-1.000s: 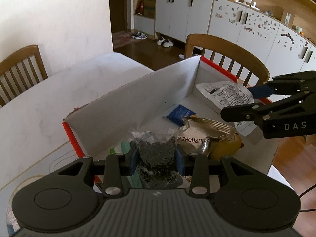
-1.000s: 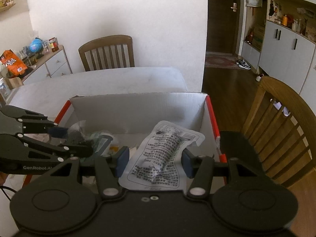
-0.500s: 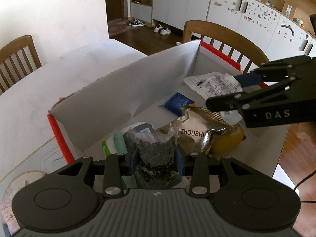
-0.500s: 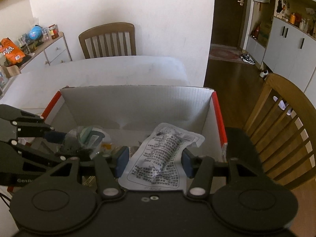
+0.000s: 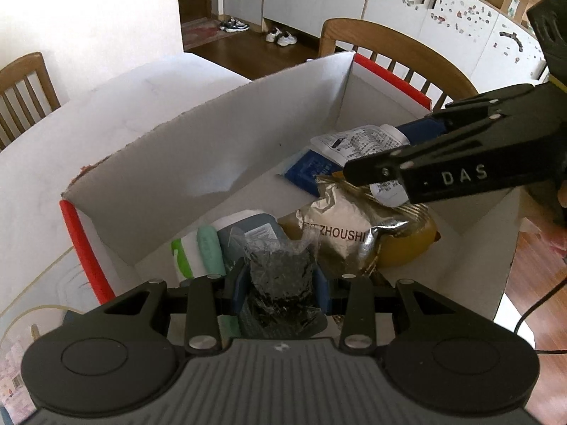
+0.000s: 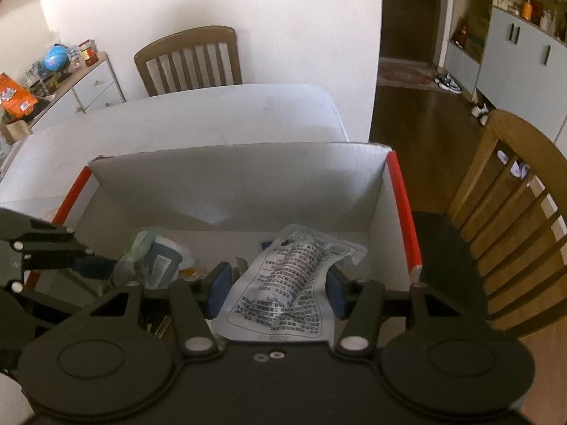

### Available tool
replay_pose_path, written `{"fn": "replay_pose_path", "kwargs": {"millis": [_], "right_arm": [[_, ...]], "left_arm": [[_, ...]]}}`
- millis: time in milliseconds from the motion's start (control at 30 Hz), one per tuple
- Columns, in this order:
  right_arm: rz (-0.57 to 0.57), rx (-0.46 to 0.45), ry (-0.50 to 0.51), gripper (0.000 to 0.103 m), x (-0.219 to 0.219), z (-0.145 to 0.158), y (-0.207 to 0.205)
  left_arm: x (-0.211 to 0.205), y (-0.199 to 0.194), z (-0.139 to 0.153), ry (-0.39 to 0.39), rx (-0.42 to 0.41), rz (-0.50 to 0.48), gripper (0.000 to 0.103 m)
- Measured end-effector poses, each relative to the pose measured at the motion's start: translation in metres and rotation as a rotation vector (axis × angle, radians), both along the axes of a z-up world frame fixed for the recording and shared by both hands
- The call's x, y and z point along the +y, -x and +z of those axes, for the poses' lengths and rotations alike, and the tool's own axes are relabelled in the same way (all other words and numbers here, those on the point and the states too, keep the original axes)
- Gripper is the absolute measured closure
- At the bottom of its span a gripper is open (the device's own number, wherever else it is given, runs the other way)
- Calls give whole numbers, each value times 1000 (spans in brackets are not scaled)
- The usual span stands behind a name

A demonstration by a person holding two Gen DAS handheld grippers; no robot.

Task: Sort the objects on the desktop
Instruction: 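Lower the leaf bag and white sachet with both tools into the shoebox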

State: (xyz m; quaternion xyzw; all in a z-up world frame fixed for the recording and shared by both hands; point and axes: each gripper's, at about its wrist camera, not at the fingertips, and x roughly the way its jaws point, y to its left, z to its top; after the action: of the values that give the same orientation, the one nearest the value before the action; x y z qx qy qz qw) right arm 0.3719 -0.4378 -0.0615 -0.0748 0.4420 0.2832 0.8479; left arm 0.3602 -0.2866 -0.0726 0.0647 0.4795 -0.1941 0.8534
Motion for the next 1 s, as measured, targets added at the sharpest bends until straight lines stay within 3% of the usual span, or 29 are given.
{"fn": "replay_pose_path", "kwargs": {"millis": [533, 600, 767, 1000], "right_arm": [[26, -11, 26, 46, 5, -2, -1], [23, -13, 35, 45, 6, -3, -2], [25, -20, 49, 42, 5, -3, 0], [34, -55, 57, 33, 5, 4, 7]], "left_arm": [[-2, -1, -4, 25, 35, -21, 64], [-2, 0, -3, 18, 32, -24, 61], [-5, 5, 1, 25, 19, -35, 42], [-4, 9, 10, 47, -4, -20, 32]]}}
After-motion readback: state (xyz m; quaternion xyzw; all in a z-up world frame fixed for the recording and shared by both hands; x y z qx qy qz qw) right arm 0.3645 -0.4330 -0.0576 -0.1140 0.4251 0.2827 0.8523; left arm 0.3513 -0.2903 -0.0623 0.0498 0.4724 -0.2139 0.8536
